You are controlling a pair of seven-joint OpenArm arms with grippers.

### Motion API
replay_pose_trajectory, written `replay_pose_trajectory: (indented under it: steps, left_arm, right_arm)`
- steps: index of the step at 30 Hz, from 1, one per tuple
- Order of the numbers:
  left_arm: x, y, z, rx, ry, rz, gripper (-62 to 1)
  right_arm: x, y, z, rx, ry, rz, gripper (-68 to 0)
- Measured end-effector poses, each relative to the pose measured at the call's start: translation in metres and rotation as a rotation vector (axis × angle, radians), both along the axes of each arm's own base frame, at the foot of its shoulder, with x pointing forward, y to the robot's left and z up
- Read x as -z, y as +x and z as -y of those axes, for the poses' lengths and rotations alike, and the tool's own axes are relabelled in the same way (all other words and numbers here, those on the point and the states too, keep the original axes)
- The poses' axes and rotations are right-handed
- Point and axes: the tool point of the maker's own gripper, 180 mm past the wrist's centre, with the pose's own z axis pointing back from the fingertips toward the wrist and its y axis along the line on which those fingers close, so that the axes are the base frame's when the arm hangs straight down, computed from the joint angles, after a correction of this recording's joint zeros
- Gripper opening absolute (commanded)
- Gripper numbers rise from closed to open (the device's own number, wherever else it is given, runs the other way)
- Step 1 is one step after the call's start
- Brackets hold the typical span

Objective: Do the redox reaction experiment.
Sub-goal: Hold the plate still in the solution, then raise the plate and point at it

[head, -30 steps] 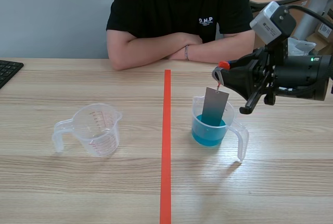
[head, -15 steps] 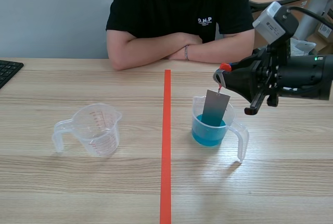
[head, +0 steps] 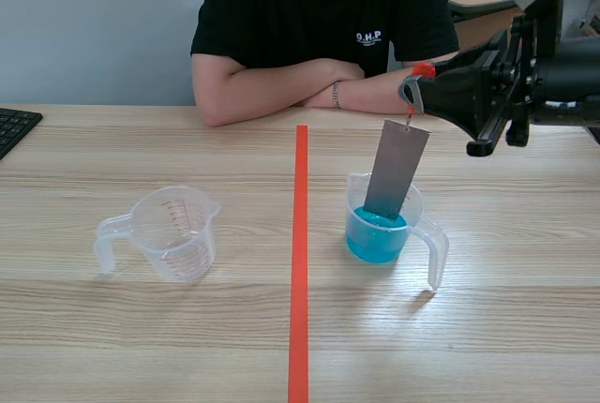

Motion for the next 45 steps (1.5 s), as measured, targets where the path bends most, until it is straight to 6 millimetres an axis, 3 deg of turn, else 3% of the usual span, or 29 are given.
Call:
replay_pose_trajectory:
  steps: [16,29,38,45]
  left_arm:
    - [0.0,0.0,0.0,0.0,0.0,0.0,-56.2]
    - [0.0,0.0,0.0,0.0,0.0,0.0,-56.2]
    - [-0.003,0.006,-0.001,0.061,0.013,0.0,-56.2]
    - [-0.01,0.021,-0.006,0.197,0.068,0.008,-56.2]
  right_arm:
    - [-0.042,0.002,0.007,0.025,0.021,0.01,-66.0]
    - [-0.079,-0.008,0.001,-0.007,0.049,0.05,-66.0]
    - [-0.081,-0.009,0.003,-0.005,0.048,0.036,-66.0]
    - [-0.086,-0.007,0.008,0.009,0.052,0.05,-66.0]
